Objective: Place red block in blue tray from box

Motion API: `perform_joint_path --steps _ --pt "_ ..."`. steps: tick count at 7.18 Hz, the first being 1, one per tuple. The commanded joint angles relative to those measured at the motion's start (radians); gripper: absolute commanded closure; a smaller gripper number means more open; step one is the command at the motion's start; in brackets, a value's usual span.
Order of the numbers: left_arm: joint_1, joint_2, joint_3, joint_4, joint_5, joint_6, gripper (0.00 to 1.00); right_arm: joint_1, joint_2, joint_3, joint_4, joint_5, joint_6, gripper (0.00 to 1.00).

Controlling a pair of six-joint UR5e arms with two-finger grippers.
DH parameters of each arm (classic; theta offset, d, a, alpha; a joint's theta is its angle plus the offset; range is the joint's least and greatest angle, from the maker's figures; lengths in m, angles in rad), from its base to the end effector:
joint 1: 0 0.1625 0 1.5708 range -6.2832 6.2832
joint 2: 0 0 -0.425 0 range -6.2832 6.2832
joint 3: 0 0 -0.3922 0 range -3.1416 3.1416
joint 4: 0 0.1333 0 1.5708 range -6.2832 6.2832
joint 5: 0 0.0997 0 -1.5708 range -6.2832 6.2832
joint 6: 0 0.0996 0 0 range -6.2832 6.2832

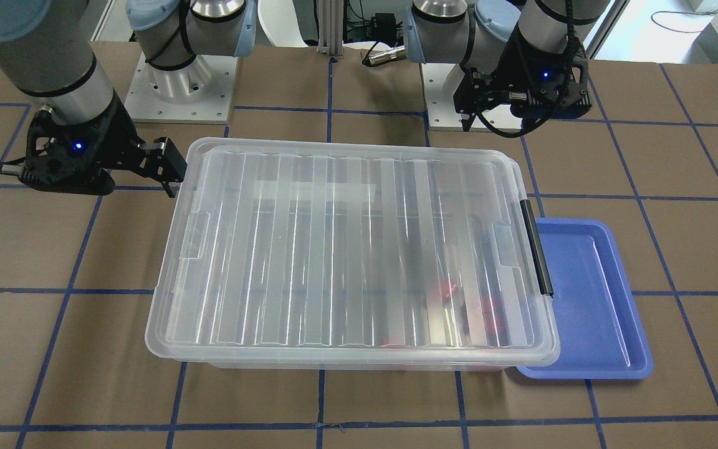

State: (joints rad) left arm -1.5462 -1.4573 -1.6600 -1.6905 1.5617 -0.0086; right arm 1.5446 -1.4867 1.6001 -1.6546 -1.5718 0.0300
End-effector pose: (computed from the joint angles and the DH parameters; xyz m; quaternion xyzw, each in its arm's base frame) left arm -0.1235 -0.4369 0.4857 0.0168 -0.9987 -0.0477 0.0049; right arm 0.1195 -0.5254 0.4391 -0.0281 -0.9995 -0.0148 0.0005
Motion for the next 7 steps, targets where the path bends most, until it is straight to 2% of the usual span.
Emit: perform_joint_path --steps 1,3,5,7 --pt "0.000 -0.001 -0.001 0.000 -0.002 0.002 0.00 -0.001 0.063 0.099 -0.165 -0.001 -0.001 0.00" --pt "0.000 0.000 -0.001 0.000 0.003 0.004 0.00 -0.001 0.065 0.203 -0.357 -0.002 -0.005 0.00" --pt "0.000 0.002 -0.003 -0.017 0.011 0.004 0.00 -0.005 0.065 0.213 -0.376 -0.002 -0.027 0.00" --pt "0.003 -0.005 -0.003 -0.014 0.014 0.004 0.00 -0.047 0.063 0.216 -0.373 -0.005 -0.137 0.00"
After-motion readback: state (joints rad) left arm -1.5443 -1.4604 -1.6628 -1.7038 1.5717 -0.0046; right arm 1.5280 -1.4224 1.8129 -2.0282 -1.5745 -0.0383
